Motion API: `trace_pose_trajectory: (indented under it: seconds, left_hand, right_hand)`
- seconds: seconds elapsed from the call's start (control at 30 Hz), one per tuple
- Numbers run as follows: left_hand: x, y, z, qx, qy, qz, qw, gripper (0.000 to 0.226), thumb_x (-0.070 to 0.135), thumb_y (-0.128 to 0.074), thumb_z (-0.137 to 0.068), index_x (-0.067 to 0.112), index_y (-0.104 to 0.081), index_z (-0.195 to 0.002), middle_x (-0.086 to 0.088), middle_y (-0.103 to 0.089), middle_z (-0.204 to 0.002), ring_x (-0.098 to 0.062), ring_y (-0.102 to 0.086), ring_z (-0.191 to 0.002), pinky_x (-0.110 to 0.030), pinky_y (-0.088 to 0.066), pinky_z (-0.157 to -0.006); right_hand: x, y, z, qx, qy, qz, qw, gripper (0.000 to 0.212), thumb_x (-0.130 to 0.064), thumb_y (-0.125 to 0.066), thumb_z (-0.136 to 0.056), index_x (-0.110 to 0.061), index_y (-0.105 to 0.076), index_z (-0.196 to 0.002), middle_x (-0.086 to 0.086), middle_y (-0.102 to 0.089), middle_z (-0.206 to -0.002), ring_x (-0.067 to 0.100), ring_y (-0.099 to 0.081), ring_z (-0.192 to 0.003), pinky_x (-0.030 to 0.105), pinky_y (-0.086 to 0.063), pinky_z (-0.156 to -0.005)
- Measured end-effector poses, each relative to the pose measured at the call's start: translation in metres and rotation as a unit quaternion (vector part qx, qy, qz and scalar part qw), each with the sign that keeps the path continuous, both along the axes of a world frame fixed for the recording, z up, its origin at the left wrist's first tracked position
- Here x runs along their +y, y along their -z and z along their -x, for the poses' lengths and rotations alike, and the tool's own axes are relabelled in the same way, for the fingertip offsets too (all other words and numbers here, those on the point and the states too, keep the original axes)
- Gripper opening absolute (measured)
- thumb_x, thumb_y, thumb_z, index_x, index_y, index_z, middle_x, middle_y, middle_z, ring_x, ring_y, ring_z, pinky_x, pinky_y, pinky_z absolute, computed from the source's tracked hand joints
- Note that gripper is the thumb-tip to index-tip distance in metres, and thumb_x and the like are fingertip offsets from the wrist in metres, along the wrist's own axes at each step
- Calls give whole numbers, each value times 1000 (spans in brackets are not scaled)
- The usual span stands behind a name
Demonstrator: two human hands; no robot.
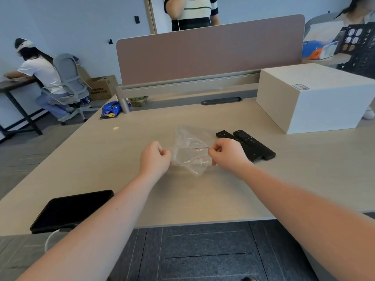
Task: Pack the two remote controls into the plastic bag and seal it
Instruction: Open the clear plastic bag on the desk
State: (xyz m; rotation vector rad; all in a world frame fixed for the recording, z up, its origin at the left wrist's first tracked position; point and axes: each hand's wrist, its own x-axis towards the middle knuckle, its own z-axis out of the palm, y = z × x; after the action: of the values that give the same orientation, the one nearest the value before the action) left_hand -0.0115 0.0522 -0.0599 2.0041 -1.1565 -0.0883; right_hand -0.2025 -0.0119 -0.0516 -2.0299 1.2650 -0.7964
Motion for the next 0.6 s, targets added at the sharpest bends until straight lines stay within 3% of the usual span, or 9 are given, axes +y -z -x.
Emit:
trace_pose_trajectory:
  seconds: [0.13,0.23,0.33,0.4,0.47,0.53,0.6]
  left_hand:
    - [7,-15,-3,-16,-53,78,995,22,4,-54,-76,11,-36,-65,-4,-41,-60,-27,-38,-61,-35,-26,-52]
    - [8,-21,10,30,-36,128,991,19,1,-53,-76,12,-41,-85,5,-43,-59,-23,-42,-60,-32,-25,-51]
    - [8,-9,13,49,9,26,998,47,11,-59,-79,17,-39,-121,2,-57,-65,-23,-53,-68,-32,-38,-57]
    - [10,3,10,20,10,-78,997,67,24,-62,-78,22,-28,-136,-8,-67,-82,-30,-59,-80,-36,-48,-67]
    - [9,10,9,-5,0,-135,991,73,28,-61,-76,23,-25,-139,-12,-67,-100,-33,-60,-94,-39,-51,-77]
    - [7,9,12,-39,-9,-162,986,72,31,-60,-77,25,-24,-139,-9,-66,-104,-33,-59,-98,-39,-50,-77]
    - [5,6,17,-86,-10,-164,983,79,37,-64,-76,27,-18,-140,-6,-63,-111,-31,-58,-102,-39,-49,-76]
  right_hand:
    - [-3,-5,5,-21,35,16,999,13,-9,-52,-83,-2,-59,-75,12,-70,-63,13,-54,-52,23,-43,-51]
    - [-4,-4,1,-30,62,27,997,14,-9,-51,-82,0,-59,-76,15,-74,-71,22,-61,-62,29,-50,-59]
    - [-7,1,6,-18,31,13,999,21,-21,-56,-88,-2,-63,-83,12,-74,-76,11,-58,-58,26,-48,-58]
    - [-9,5,15,0,23,30,999,28,-36,-58,-89,-10,-66,-85,3,-69,-74,13,-58,-65,27,-47,-61]
    - [-13,8,27,39,59,86,994,27,-39,-55,-91,-14,-65,-92,1,-66,-79,19,-60,-76,30,-49,-65]
    - [-19,11,37,137,93,131,978,26,-29,-52,-92,-11,-62,-106,9,-66,-98,29,-56,-97,37,-51,-76]
    - [-22,14,44,243,109,117,957,28,-23,-48,-90,-11,-58,-113,12,-61,-111,33,-48,-109,40,-47,-84]
